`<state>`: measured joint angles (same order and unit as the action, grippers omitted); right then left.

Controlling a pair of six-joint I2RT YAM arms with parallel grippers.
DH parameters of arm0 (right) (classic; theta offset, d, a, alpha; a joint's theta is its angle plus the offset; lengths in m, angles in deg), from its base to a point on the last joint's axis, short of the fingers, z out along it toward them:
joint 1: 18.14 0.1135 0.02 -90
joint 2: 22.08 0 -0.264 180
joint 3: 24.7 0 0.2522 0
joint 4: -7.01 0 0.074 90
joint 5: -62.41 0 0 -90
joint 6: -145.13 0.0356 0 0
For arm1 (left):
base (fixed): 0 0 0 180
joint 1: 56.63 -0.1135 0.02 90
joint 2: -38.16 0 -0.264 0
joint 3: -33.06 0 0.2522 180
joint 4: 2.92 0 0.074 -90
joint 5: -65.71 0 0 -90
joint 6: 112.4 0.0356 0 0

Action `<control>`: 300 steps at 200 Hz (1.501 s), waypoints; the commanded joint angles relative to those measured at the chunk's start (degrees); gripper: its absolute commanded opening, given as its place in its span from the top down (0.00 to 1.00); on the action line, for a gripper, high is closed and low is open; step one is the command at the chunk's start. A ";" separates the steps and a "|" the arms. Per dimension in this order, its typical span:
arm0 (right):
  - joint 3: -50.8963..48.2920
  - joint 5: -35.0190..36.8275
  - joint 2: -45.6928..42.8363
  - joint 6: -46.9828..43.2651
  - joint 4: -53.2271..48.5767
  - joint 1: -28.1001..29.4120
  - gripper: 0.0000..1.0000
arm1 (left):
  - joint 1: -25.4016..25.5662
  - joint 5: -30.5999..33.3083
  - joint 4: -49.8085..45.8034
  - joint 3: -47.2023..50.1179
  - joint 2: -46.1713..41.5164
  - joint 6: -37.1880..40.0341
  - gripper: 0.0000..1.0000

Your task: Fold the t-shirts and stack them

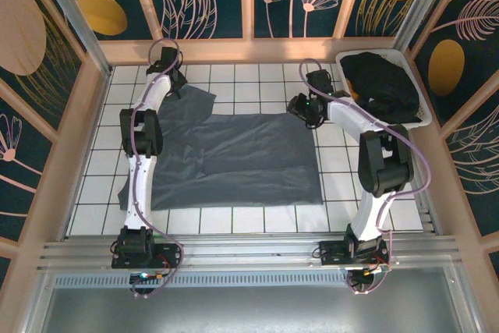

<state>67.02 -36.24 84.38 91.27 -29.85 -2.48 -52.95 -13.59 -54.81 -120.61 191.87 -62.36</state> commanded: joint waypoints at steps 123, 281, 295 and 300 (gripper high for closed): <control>21.10 5.69 20.70 -5.30 -9.13 -4.28 0.60 | 0.23 -10.07 2.45 7.55 -13.26 3.14 1.00; 22.42 5.77 22.16 -2.30 -9.94 -3.72 1.00 | 0.23 -9.48 -0.18 7.79 -15.97 3.63 1.00; 22.04 5.47 20.82 -2.38 -9.43 -3.74 1.00 | 0.19 -9.56 -0.20 9.51 -18.09 4.21 1.00; 21.74 5.30 20.23 -2.48 -9.13 -3.72 1.00 | 0.19 -9.68 -0.12 10.56 -19.06 4.47 1.00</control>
<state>87.61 -30.58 106.34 88.67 -38.70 -6.50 -52.82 -23.80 -53.57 -112.33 179.28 -59.81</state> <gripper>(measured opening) 0.056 0.061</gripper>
